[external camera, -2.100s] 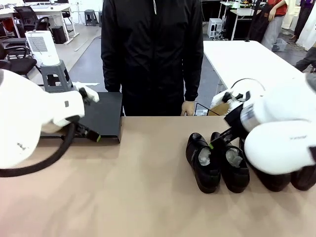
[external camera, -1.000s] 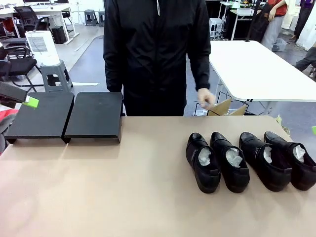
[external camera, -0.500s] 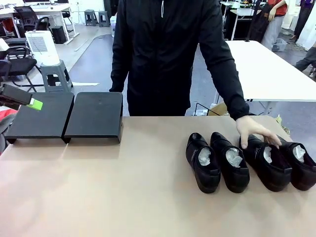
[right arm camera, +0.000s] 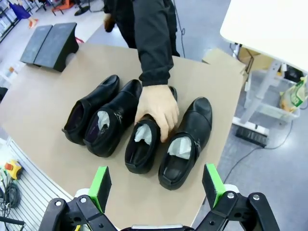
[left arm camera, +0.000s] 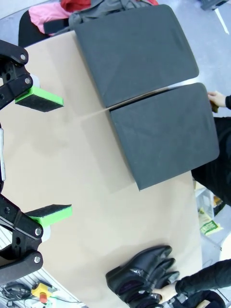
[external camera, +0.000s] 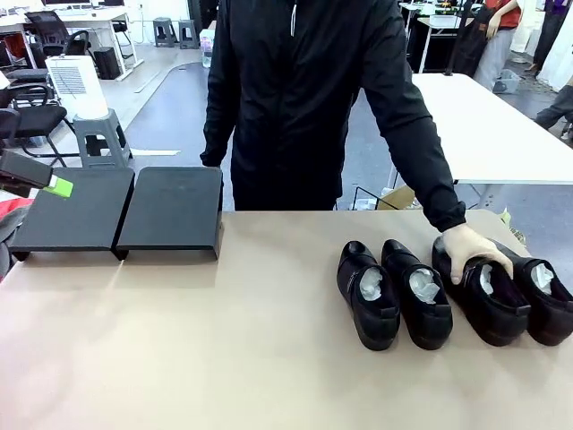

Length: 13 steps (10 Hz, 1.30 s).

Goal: Organize the shoes by placing them on the stand.
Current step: Pick up one Shoe and place it in the middle of the table.

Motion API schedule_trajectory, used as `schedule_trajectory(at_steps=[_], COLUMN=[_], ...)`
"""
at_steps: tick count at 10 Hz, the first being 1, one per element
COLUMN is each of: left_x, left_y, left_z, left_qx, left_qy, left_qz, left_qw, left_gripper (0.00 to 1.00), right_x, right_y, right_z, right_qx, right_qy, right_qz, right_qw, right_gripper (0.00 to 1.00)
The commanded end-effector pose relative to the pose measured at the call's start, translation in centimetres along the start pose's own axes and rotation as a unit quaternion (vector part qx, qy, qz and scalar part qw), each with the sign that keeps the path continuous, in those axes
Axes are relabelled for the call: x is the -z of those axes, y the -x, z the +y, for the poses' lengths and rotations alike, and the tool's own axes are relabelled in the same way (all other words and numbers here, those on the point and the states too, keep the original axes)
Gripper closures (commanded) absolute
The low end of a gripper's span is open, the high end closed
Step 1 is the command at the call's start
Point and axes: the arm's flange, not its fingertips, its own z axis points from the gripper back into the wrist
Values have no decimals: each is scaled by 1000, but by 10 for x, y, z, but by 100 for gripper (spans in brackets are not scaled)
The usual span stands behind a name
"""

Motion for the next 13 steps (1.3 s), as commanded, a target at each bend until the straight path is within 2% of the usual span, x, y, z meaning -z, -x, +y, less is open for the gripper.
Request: schedule_trajectory(at_steps=[1, 10, 13], left_x=[0, 0, 0], left_y=[0, 0, 0], left_z=[1, 1, 1], left_qx=[2, 2, 2], left_qy=[9, 9, 9], left_qz=[-3, -3, -3], left_qw=[1000, 1000, 1000], left_gripper=[0, 0, 0], right_x=[-4, -1, 29], right_y=[-1, 0, -17], right_z=[-3, -1, 93], right_qx=[2, 1, -59], right_qy=[2, 0, -13], right_qz=[-3, -1, 4], right_qw=[1000, 1000, 998], right_gripper=[0, 0, 0])
